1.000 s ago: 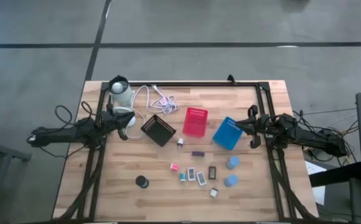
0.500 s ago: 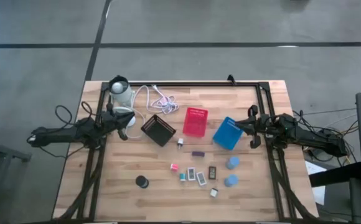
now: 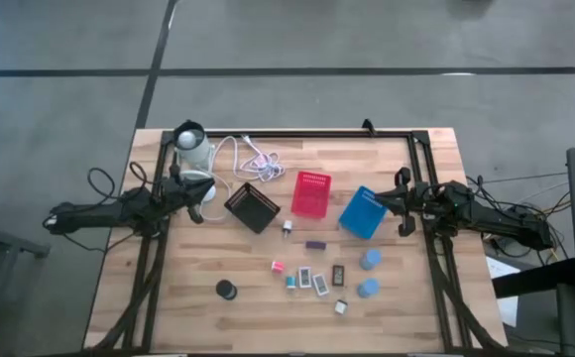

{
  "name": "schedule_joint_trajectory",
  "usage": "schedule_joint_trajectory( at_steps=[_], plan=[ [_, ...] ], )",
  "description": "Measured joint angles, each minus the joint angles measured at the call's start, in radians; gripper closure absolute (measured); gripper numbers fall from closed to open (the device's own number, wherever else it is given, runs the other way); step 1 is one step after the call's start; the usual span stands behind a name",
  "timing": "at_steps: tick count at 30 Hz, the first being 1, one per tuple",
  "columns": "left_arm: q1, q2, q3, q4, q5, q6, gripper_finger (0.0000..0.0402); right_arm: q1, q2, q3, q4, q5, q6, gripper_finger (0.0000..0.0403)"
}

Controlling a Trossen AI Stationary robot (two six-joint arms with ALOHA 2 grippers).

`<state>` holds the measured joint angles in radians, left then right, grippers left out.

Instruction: Pick & Place Office items

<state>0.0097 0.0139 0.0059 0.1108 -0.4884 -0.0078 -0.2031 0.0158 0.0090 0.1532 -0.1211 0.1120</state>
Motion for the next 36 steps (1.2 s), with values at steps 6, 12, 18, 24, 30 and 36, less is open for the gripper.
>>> schedule_joint_trajectory(
  at_steps=[6, 12, 18, 24, 30, 36],
  plan=[
    [0.0, 0.0, 0.0, 0.0, 0.0, 0.0, 0.0362, 0.0, 0.0, 0.0, 0.0, 0.0, 0.0, 0.0371],
    [0.0, 0.0, 0.0, 0.0, 0.0, 0.0, 0.0362, 0.0, 0.0, 0.0, 0.0, 0.0, 0.0, 0.0371],
    [0.0, 0.0, 0.0, 0.001, 0.0, 0.0, 0.0362, 0.0, 0.0, 0.0, 0.001, 0.0, 0.0, 0.0371],
    [0.0, 0.0, 0.0, 0.003, 0.02, -0.038, 0.0362, 0.0, 0.0, 0.0, 0.002, 0.0, -0.002, 0.0371],
    [0.002, 0.002, 0.013, 0.035, 0.022, 0.191, 0.0362, 0.0, 0.0, 0.0, 0.0, 0.0, -0.005, 0.0371],
    [0.002, 0.003, 0.024, 0.113, 0.034, 0.319, 0.0362, 0.0, 0.0, 0.0, 0.004, 0.002, -0.047, 0.0371]
  ],
)
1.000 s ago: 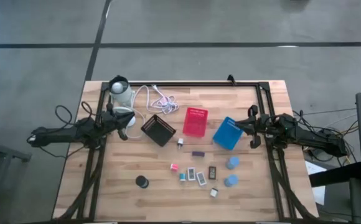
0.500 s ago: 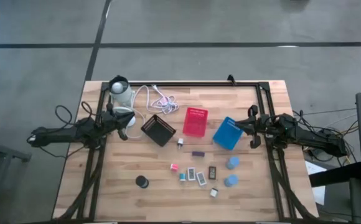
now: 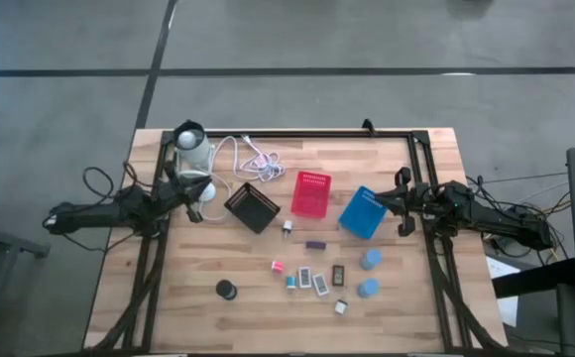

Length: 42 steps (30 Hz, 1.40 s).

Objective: Pick & Place Office items
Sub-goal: Put the blue hourglass into the blue basket

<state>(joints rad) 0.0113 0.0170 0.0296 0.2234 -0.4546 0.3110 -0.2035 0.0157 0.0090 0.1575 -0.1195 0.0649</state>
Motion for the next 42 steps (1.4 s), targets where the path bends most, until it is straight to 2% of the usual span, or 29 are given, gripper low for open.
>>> schedule_joint_trajectory(
  at_steps=[7, 11, 17, 23, 29, 37, 42],
  plan=[
    [0.0, 0.011, 0.014, 0.017, 0.0, 0.03, 0.0362, 0.0, 0.001, 0.0, 0.094, 0.077, -0.043, 0.0371],
    [0.001, 0.014, 0.016, 0.029, 0.0, 0.037, 0.0362, 0.0, 0.019, 0.01, 0.137, 0.086, -0.084, 0.0371],
    [0.001, 0.015, 0.016, 0.049, -0.001, 0.041, 0.0362, 0.001, 0.132, 0.171, 0.058, 0.067, -0.142, 0.0371],
    [0.001, 0.015, 0.016, 0.056, -0.001, 0.04, 0.0362, 0.015, 0.3, 0.445, -0.204, 0.067, -0.14, 0.0371],
    [0.002, 0.015, 0.016, 0.053, -0.002, 0.003, 0.0362, 0.065, 0.482, 0.718, -0.517, 0.068, -0.029, 0.0371],
    [0.002, 0.015, 0.015, 0.006, -0.003, -0.054, 0.0362, 0.226, 0.762, 1.06, -0.964, 0.072, 0.146, 0.0371],
    [0.002, 0.015, 0.015, -0.025, -0.003, -0.064, 0.0362, 0.338, 0.931, 1.205, -1.129, 0.087, 0.211, 0.0371]
  ],
)
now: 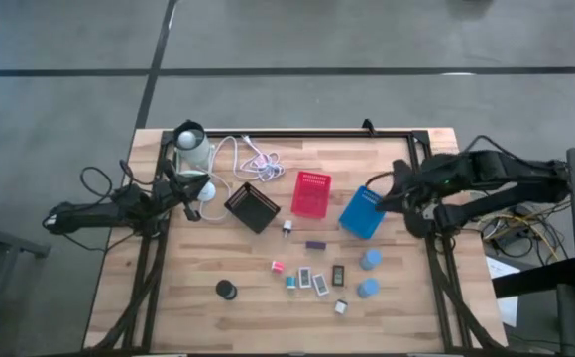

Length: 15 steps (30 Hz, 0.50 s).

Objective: Pick & Place Office items
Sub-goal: Put the blue hourglass into the blue basket

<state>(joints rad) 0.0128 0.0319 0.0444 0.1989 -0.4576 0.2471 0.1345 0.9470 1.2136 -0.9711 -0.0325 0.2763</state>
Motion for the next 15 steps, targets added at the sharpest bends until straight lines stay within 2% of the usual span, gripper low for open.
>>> schedule_joint_trajectory(
  at_steps=[6, 10, 15],
  plan=[
    [0.0, 0.0, 0.0, -0.007, 0.0, -0.034, 0.0362, 0.113, 0.181, 0.107, -0.103, 0.009, 0.129, 0.0371],
    [0.0, 0.0, 0.0, -0.007, 0.0, -0.038, 0.0362, 0.145, 0.279, 0.146, -0.133, 0.002, 0.233, 0.0371],
    [-0.001, 0.0, 0.0, -0.007, 0.0, -0.033, 0.0362, 0.166, 0.388, 0.162, -0.18, -0.079, 0.245, 0.0369]
  ],
)
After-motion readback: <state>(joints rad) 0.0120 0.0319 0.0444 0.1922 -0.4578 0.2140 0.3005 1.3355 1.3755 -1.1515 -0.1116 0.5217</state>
